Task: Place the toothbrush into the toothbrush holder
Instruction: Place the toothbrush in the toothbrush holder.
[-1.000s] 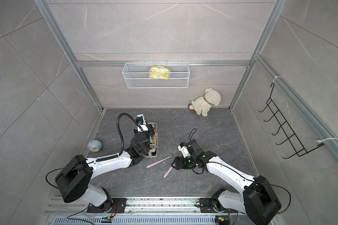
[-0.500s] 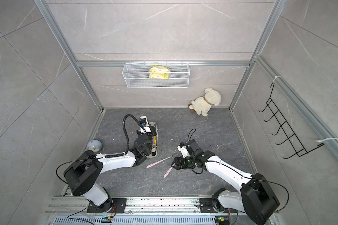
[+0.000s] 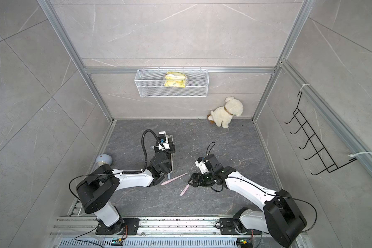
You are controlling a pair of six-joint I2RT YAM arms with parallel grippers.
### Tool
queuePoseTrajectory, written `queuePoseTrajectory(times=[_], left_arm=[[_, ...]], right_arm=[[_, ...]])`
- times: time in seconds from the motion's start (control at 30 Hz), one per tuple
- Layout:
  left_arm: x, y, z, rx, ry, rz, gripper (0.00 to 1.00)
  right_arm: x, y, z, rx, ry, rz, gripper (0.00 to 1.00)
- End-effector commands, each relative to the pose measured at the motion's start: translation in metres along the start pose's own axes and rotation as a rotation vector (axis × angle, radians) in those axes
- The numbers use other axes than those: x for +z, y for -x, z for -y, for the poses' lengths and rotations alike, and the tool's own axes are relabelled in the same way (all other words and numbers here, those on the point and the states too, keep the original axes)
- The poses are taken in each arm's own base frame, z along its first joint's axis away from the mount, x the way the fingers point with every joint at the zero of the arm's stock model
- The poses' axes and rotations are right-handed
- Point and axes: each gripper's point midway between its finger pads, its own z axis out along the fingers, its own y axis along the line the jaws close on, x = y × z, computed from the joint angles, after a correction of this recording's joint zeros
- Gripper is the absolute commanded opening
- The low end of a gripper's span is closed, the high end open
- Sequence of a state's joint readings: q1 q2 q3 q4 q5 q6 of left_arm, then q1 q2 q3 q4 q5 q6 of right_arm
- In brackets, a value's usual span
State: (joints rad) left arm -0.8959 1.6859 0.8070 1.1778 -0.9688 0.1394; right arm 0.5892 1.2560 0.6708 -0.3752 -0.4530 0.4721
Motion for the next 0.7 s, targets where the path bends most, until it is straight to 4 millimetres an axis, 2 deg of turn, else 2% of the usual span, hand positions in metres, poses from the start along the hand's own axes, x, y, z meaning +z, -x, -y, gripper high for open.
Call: queuePoseTrajectory(times=[0.0, 0.13, 0.23, 0.37, 0.47, 0.6, 0.67], left_arm=[[0.001, 0.03, -0.003, -0.064, 0.044, 0.065, 0.45], [-0.006, 0.043, 0.001, -0.052, 0.045, 0.067, 0.46], [-0.011, 0.051, 0.005, -0.052, 0.004, -0.01, 0.46], [-0.021, 0.05, 0.0, -0.143, -0.073, -0.243, 0.46], [-0.027, 0.048, -0.017, -0.217, -0.068, -0.418, 0.45], [-0.03, 0.033, -0.036, -0.33, -0.091, -0.714, 0.45], [-0.034, 0.029, -0.032, -0.339, -0.129, -0.822, 0.47]], right_arm=[[0.001, -0.003, 0.001, -0.008, -0.008, -0.002, 0.78], [-0.003, -0.004, -0.006, -0.023, 0.001, 0.006, 0.78], [-0.001, -0.005, -0.02, -0.054, 0.013, 0.014, 0.78], [0.015, -0.003, -0.042, -0.098, 0.034, 0.02, 0.78], [0.027, 0.005, -0.055, -0.116, 0.049, 0.022, 0.78], [0.037, 0.018, -0.067, -0.125, 0.072, 0.03, 0.78], [0.039, 0.022, -0.069, -0.125, 0.076, 0.032, 0.78]])
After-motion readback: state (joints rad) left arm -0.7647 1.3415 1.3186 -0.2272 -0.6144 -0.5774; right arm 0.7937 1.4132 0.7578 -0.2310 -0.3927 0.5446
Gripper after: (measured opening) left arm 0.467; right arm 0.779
